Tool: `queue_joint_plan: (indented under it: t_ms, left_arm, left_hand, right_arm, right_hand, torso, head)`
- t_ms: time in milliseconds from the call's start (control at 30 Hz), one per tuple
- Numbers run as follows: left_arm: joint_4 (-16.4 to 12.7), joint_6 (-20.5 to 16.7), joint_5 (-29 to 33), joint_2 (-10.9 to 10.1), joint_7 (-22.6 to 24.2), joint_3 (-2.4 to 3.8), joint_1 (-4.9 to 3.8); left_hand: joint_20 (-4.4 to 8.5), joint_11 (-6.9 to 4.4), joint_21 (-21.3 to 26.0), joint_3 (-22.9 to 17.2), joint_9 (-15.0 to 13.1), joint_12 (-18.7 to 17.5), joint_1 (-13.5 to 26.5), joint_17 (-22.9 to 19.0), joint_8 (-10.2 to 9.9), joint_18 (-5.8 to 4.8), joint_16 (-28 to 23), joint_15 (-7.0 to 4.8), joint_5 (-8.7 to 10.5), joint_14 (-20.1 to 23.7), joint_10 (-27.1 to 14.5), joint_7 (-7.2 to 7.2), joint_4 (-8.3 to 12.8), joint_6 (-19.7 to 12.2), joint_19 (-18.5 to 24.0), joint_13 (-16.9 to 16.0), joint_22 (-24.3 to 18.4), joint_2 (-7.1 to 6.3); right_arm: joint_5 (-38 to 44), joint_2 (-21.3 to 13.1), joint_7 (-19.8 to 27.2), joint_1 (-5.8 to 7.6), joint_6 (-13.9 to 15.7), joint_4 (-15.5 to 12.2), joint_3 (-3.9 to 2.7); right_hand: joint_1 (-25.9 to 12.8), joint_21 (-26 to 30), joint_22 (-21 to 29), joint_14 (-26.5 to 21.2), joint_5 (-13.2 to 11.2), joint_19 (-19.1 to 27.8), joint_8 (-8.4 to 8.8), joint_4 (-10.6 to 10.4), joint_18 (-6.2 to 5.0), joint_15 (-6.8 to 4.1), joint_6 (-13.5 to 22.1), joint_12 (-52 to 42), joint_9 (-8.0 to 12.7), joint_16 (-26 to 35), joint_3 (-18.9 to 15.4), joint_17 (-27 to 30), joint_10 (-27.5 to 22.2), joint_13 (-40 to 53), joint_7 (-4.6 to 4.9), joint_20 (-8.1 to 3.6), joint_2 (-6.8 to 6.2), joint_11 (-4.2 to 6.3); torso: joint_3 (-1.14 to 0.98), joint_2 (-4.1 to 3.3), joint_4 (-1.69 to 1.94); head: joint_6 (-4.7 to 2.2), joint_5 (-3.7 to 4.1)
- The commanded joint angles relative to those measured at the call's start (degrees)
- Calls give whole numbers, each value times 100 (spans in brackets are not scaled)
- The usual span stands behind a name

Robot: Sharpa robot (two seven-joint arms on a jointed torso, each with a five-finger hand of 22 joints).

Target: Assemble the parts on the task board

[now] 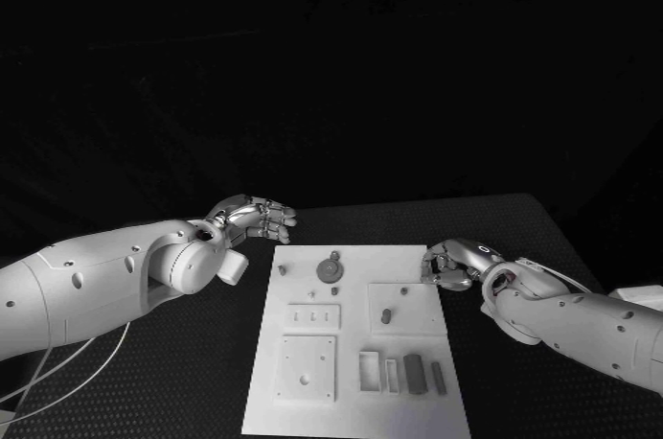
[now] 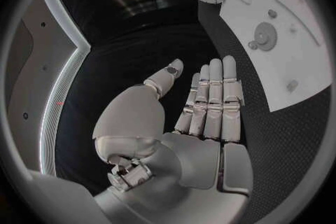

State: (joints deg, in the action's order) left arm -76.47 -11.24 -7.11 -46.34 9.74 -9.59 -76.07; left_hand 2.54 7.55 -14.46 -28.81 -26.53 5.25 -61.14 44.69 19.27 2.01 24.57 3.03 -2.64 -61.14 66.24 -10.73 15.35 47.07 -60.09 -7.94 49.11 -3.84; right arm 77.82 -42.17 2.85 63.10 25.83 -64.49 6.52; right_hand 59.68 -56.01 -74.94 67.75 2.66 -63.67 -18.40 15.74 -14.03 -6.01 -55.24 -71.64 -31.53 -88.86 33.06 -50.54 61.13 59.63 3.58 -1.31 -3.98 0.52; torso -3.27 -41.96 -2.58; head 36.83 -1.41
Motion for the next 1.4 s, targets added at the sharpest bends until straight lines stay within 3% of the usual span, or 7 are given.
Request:
queue_joint_plan:
  t_ms: [33, 333, 567, 1000, 1200, 1300, 1400]
  left_arm:
    - [-16, 79, -9, -2, 32, 4, -3]
    - [-21, 82, -16, -4, 24, 4, -3]
    - [-21, 147, -35, 3, -32, 4, -3]
    - [-26, 194, -208, 19, -198, 4, -4]
    - [-27, 337, -658, 53, -531, 6, -6]
    - [-25, 448, -944, 108, -742, 12, -9]
    - [-10, 467, -1087, 189, -941, 18, -12]
  left_hand:
    - [19, 9, 30, -7, -10, -26, 39, 11, -21, 108, -36, -10, -23, -43, 35, -13, 7, -11, 21, -5, 6, 1]
    - [19, 10, 32, -8, -11, -28, 40, 17, -21, 108, -42, -10, -23, -44, 36, -13, 7, -11, 21, -6, 8, 3]
    - [18, 7, 35, -9, -15, -28, 43, 26, -17, 108, -50, -9, -23, -47, 45, -11, 1, -3, 21, -10, 10, 13]
    - [15, -38, 54, 7, -43, 9, 103, 83, 22, 106, -102, -5, -21, -56, 155, 24, -53, 83, 23, -49, 32, 43]
    - [28, -132, 56, 68, -68, 98, 297, 148, 65, 118, -130, -19, -18, -102, 357, 72, -220, 192, 2, -121, 64, -32]
    - [48, -187, 39, 120, -85, 146, 479, 207, 104, 129, -117, -48, -17, -168, 462, 118, -379, 297, -41, -175, 92, -107]
    - [74, -237, 23, 159, -91, 188, 659, 272, 124, 140, -103, -79, -18, -224, 554, 160, -526, 383, -78, -232, 123, -98]
  right_arm:
    - [66, 9, 53, -12, -107, 3, 6]
    - [73, 31, 63, -13, -47, 10, 5]
    - [73, 68, 89, -12, -59, 22, 4]
    - [218, 91, 31, 1, 23, -36, -24]
    - [492, 89, -226, 157, 134, -232, -84]
    - [603, 51, -351, 281, 122, -435, -131]
    - [694, 26, -460, 408, 83, -643, -142]
  right_hand:
    - [0, -33, -95, 13, 19, 22, -54, 35, -97, -44, -274, 4, -22, -33, 0, -17, 36, -7, 204, -31, 87, 11]
    - [60, -32, -95, -11, 20, 33, -40, 80, -97, -66, -271, 15, -35, -30, 38, 16, 40, -11, 189, -35, 217, 29]
    - [317, -37, -110, -72, 21, 95, 35, 113, -97, -37, -150, 24, -36, -28, 46, 65, 16, -3, 234, -49, 346, -11]
    - [451, -58, -116, -80, 20, 133, 37, 116, -97, -16, -152, 20, -61, -40, -8, 39, 3, 8, 250, -45, 415, -29]
    - [491, -74, -115, -58, 20, 133, 14, 117, -97, -23, -196, 15, -83, -49, -44, 6, 8, 11, 239, -45, 404, -19]
    - [503, -80, -115, -46, 20, 129, 8, 116, -97, -26, -208, 13, -89, -52, -56, -6, 15, 12, 235, -47, 397, -15]
    - [511, -84, -114, -37, 20, 127, 4, 117, -97, -29, -218, 12, -94, -54, -66, -14, 20, 11, 231, -48, 389, -12]
  torso:
    - [0, 1, -2]
    - [-4, -1, -3]
    - [-2, -2, 3]
    - [2, 1, 1]
    - [-1, 5, -12]
    - [5, 9, -14]
    - [6, 13, -12]
  head:
    - [7, -2]
    - [11, -8]
    - [17, -11]
    - [25, -30]
    - [5, -47]
    - [-10, -45]
    - [-36, -44]
